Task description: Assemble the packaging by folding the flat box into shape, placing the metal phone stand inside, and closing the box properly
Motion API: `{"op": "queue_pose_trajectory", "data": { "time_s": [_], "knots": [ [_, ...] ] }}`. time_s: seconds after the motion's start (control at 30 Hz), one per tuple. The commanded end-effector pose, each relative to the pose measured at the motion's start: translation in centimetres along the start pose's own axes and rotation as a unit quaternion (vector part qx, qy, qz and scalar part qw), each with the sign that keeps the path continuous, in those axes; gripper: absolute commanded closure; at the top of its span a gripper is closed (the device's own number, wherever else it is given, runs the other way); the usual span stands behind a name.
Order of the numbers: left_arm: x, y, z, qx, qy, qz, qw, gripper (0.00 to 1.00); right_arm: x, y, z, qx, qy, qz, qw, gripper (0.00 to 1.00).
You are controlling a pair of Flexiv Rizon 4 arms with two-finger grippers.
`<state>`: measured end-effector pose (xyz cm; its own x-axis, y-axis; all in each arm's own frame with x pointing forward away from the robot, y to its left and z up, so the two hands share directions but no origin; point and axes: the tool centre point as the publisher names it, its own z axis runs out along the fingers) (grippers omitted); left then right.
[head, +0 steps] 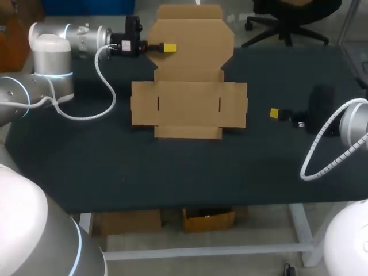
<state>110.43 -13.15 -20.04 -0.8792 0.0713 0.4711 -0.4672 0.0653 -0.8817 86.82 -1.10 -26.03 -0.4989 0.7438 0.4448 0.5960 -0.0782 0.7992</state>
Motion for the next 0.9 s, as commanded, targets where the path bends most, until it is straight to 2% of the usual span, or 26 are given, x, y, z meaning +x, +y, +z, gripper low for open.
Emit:
{"op": "queue_pose_trajectory", "data": {
  "time_s": [0.03,0.3,0.7,0.9],
  "knots": [
    [-0.1,-0.5,0.1,-0.011,0.002,0.015,1.000,1.00,0.3,-0.7,-0.8,-0.011,-0.006,-0.006,1.000,1.00],
    [0.0,-1.0,0.3,-0.002,0.002,0.030,1.000,1.00,0.8,-2.2,-2.2,-0.023,-0.044,-0.052,0.997,1.00],
    [0.3,-1.2,0.7,0.003,0.005,0.050,0.999,1.00,1.8,-5.5,-3.4,-0.032,-0.046,-0.096,0.994,1.00],
    [0.7,-1.2,0.8,0.006,0.003,0.064,0.998,1.00,2.2,-6.5,-3.7,-0.027,-0.062,-0.107,0.992,1.00]
  ]
}}
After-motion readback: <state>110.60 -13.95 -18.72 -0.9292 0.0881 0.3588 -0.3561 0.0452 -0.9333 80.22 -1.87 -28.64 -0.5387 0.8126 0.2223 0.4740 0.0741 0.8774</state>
